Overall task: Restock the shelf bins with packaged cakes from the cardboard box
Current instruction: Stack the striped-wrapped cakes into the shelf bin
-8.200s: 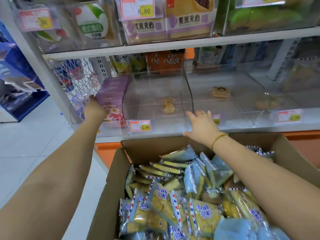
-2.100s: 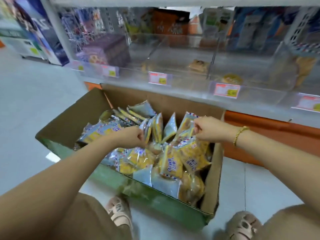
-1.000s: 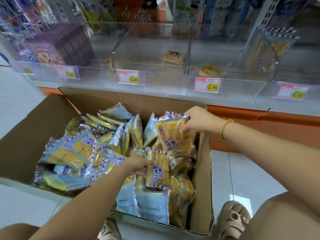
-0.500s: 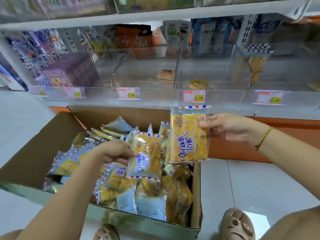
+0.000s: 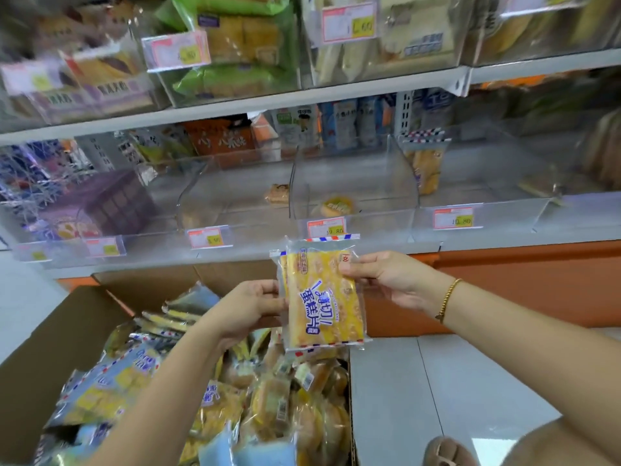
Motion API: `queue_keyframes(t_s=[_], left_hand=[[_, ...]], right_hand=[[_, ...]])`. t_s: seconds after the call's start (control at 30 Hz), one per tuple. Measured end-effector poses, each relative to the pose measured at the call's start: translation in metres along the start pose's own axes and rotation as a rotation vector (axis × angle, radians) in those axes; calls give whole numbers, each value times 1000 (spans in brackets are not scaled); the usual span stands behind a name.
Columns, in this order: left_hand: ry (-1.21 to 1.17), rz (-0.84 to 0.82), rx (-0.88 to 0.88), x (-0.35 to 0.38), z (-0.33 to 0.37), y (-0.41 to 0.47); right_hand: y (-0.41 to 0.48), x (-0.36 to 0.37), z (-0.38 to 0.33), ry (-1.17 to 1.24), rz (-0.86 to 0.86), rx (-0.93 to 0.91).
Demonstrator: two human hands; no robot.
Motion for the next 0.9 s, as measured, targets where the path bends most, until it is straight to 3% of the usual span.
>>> queue_keyframes(t_s=[0.13,0.33,0.43,0.53,0.7,0.73,0.83,0.9], left_hand=[[-91,-12,7,26,23,11],[24,-40,114,73,73,32],[-62,-72,110,94,96,46],[-116,-123,135,122,120,65],[-156,-302,140,157,162,102],[-49,-244,158,157,164,112],[675,135,246,146,160,139],[926,203,276,141,155,149]], right_hand=[[-3,-24,-14,-162,88,-87],[-17,-68,-53,-363,307,-266],[-30,-93,-70,-537,199,-152],[-42,-119,-83,-414,62,-70],[-39,-183,-116,-196,235,-80],[-34,-197,-122,-172,279,-91],[-17,-236,-137,-102,420,-162],[1,-254,-144,-112,483,-223]])
Point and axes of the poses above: each hand's wrist, its own y-axis towards the middle knuckle, its own x-axis out of the palm, z = x × y, the point moved 4 cm from there along y, towards the middle knuckle, and after that the axes turned 4 degrees about -x, right-handed, at the moved point
